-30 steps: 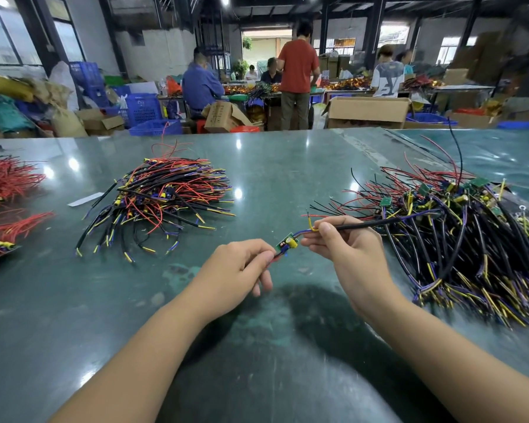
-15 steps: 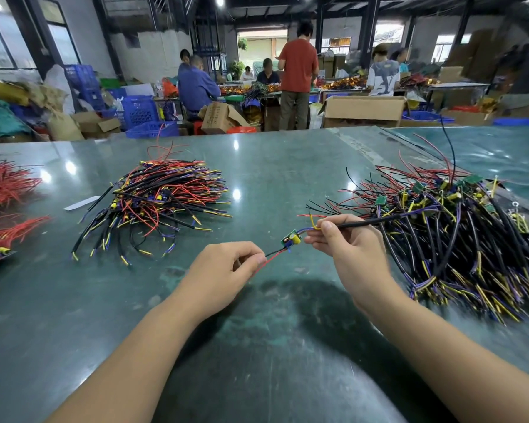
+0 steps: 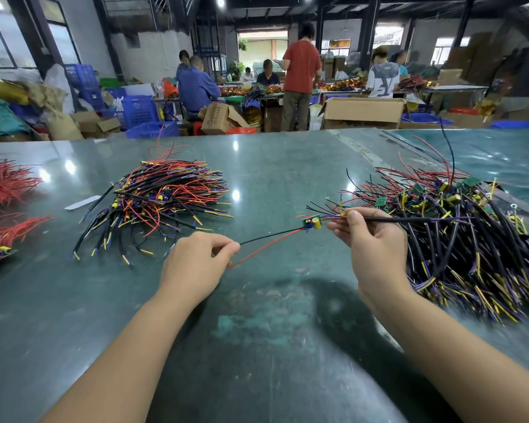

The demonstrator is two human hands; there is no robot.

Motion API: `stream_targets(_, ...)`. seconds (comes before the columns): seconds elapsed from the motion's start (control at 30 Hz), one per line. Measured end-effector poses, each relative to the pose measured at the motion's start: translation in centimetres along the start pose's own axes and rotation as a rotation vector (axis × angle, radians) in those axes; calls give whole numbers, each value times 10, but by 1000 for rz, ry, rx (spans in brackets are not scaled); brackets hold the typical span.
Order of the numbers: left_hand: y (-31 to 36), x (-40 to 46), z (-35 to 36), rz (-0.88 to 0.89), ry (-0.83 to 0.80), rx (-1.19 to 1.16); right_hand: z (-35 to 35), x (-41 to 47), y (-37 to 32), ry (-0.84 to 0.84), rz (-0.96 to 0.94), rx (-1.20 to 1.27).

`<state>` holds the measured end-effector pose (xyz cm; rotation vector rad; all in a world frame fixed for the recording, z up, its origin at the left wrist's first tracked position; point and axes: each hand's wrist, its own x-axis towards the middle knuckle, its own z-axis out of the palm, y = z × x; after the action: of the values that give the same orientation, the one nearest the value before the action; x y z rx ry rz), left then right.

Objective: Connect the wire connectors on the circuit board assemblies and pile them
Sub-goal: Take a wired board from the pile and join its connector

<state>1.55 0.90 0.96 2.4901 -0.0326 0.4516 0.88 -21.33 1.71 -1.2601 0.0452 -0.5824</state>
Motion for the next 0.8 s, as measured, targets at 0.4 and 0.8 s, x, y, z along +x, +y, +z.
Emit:
stream_targets(0.4, 12, 1, -13, -473, -216, -1730, 0, 0, -8, 5, 323, 564)
stream_targets(0.8, 23, -22, 19, -47, -545, -986, 3, -4, -7, 30, 433, 654)
